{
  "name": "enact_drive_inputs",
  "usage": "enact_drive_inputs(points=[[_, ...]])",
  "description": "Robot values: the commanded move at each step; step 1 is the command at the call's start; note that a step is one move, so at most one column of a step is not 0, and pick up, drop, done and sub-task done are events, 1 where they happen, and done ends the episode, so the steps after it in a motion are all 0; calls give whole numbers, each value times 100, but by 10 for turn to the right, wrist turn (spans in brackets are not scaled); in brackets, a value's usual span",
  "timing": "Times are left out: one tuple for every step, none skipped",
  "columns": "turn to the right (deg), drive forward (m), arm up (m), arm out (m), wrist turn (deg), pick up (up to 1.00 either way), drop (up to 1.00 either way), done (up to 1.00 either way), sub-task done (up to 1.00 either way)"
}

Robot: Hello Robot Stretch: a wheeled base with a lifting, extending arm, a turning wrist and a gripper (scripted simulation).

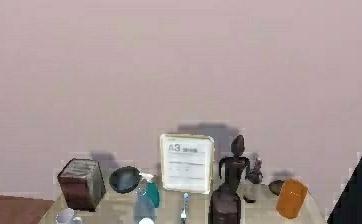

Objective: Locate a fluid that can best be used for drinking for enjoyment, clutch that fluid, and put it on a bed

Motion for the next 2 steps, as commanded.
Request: enact_drive_inputs(points=[[-450,0,0,0,0,0,0,0,0],[-180,0,0,0,0,0,0,0,0]])
